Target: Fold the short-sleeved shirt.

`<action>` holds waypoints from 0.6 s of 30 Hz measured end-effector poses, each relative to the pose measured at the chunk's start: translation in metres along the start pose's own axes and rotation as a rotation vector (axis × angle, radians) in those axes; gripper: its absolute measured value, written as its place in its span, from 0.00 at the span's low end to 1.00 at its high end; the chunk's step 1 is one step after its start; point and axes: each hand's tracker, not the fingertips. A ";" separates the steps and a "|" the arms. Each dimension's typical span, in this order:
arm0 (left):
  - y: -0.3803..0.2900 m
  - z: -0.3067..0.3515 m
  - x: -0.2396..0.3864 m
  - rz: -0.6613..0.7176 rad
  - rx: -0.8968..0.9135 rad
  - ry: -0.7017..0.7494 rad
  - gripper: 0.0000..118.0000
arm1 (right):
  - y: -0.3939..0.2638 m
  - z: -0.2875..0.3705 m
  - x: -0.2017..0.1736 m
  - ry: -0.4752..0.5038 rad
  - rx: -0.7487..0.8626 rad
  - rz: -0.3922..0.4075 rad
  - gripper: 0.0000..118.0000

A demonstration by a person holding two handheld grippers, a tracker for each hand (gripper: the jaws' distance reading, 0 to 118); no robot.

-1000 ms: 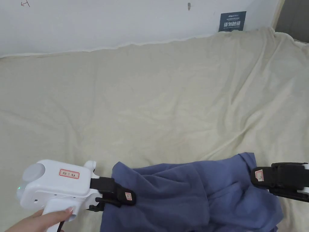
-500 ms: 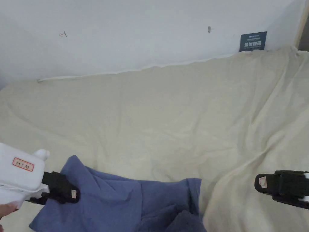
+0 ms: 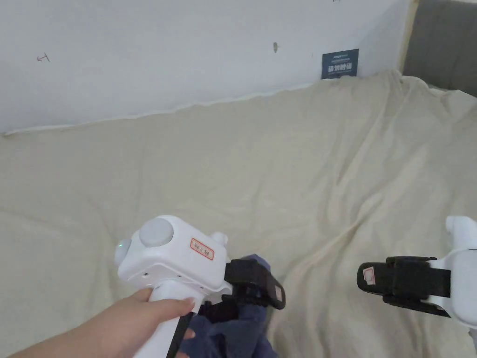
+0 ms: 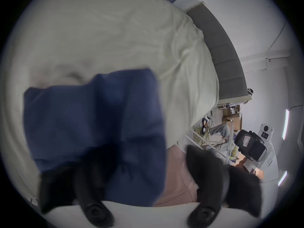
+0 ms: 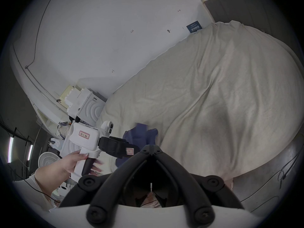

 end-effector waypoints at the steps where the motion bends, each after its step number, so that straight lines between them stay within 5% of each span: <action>1: 0.001 -0.001 0.005 -0.034 -0.009 -0.011 0.92 | -0.001 0.002 0.002 -0.004 0.001 -0.001 0.00; 5: -0.001 0.020 -0.003 -0.069 0.040 0.061 0.92 | -0.004 -0.002 0.012 -0.008 -0.009 -0.013 0.00; 11: -0.014 0.076 -0.055 0.150 0.064 0.106 0.90 | -0.009 -0.016 0.016 0.014 -0.040 -0.021 0.00; 13: -0.018 0.076 -0.060 0.131 0.058 0.144 0.64 | -0.011 -0.020 0.017 0.022 -0.049 -0.018 0.00; 15: -0.024 0.063 -0.053 0.145 0.041 0.157 0.02 | -0.012 -0.022 0.018 0.027 -0.056 -0.020 0.00; 18: -0.017 0.023 -0.045 0.100 -0.008 0.195 0.01 | -0.014 -0.021 0.018 0.030 -0.061 -0.024 0.00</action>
